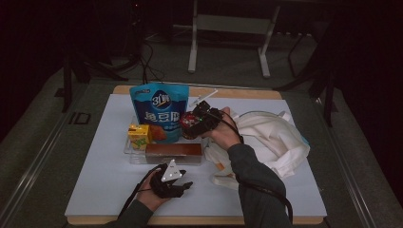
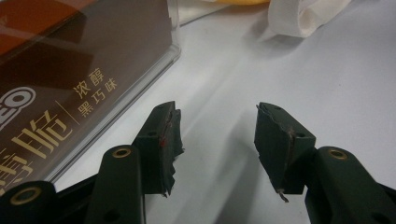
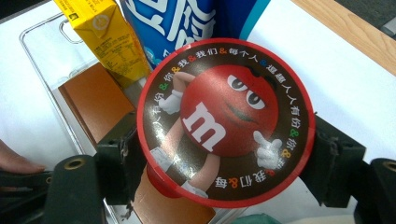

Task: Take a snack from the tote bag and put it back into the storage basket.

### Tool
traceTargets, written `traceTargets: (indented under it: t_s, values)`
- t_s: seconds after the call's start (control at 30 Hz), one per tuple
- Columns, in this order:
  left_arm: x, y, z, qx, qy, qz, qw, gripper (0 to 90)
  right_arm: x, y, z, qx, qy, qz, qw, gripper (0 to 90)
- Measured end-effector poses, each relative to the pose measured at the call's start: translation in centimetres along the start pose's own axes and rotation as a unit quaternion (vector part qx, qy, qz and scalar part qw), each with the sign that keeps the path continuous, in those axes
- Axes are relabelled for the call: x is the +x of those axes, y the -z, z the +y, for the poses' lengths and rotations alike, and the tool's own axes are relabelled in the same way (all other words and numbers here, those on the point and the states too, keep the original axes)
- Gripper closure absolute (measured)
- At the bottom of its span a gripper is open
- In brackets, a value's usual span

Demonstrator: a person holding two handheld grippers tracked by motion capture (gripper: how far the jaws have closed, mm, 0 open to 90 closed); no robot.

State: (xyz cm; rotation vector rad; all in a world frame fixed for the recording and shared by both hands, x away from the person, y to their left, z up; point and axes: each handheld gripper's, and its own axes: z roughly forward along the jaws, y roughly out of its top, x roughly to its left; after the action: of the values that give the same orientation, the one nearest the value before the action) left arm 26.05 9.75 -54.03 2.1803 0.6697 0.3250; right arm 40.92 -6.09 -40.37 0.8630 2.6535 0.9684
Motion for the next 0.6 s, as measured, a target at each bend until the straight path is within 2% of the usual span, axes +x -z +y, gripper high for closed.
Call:
traceTargets:
  t_s: [0.6]
  values:
    - [0.0, 0.0, 0.0, 0.0, 0.0, 0.001, 1.0, 49.1, -0.1, -1.7, -0.6, 0.018, -0.005, -0.006, 0.9998, 25.5]
